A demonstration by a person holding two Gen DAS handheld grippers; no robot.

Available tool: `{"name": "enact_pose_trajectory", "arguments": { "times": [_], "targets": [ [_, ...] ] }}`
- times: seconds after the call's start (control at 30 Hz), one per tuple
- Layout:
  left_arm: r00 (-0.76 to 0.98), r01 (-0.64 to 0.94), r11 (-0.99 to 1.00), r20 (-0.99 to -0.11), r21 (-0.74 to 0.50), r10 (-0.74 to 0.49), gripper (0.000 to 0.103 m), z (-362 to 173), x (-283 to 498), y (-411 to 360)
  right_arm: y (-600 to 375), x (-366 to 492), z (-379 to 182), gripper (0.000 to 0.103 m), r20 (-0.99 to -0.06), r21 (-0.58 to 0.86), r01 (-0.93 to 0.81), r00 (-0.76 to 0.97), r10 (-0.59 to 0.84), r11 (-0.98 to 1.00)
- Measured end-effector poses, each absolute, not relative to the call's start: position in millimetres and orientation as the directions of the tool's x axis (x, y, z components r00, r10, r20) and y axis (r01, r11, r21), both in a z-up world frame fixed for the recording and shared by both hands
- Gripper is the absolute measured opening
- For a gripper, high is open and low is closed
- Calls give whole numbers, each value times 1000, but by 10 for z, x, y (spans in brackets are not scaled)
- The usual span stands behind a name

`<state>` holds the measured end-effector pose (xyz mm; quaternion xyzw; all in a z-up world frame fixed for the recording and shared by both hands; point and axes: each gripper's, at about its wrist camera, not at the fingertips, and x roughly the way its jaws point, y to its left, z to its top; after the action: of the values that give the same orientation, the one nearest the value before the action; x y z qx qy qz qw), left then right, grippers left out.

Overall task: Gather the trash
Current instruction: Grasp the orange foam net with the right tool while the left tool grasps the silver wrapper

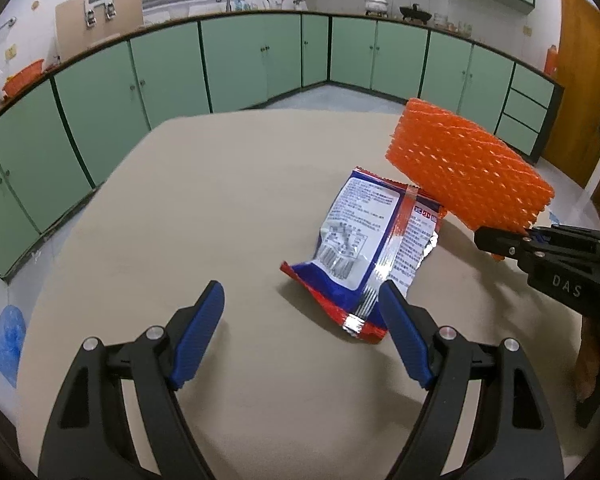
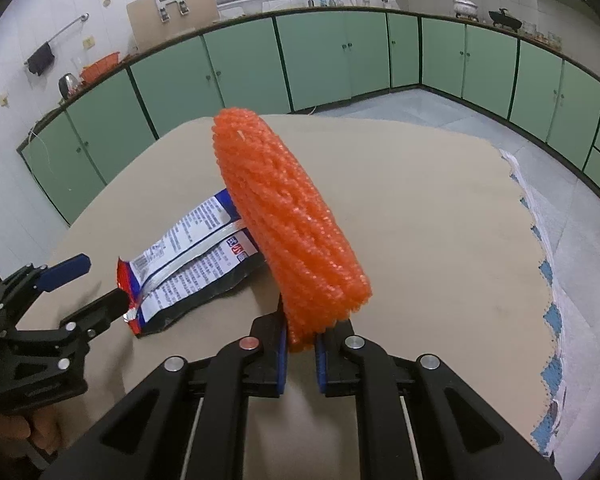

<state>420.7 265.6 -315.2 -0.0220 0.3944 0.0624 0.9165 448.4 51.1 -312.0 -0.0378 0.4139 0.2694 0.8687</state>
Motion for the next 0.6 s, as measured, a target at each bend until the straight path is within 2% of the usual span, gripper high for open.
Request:
{"name": "enact_pose_trajectory", "arguments": {
  "times": [0.23, 0.3, 0.47, 0.53, 0.57, 0.6],
  "targets": [
    [662, -117, 993, -745, 12, 87, 74, -3180, 4348, 2688, 414, 4533, -3136, 14, -736, 163, -490, 518, 436, 857],
    [657, -113, 994, -750, 9, 82, 68, -3192, 4390, 2678, 421, 4518, -3127, 14, -732, 169, -493, 517, 444, 853],
    [633, -81, 997, -773, -13, 41, 63, -3238, 4531, 2608, 396, 4523, -3126, 14, -726, 170, -493, 523, 446, 854],
    [619, -58, 998, -785, 1, 37, 49, -3266, 4594, 2554, 389, 4529, -3135, 14, -730, 172, -492, 518, 446, 853],
    [622, -48, 999, -782, 11, 38, 37, -3258, 4605, 2528, 383, 4536, -3130, 14, -730, 171, -491, 519, 444, 855],
    [624, -43, 999, -780, 20, 43, 32, -3246, 4615, 2505, 371, 4537, -3131, 14, -731, 170, -489, 519, 442, 855]
  ]
}}
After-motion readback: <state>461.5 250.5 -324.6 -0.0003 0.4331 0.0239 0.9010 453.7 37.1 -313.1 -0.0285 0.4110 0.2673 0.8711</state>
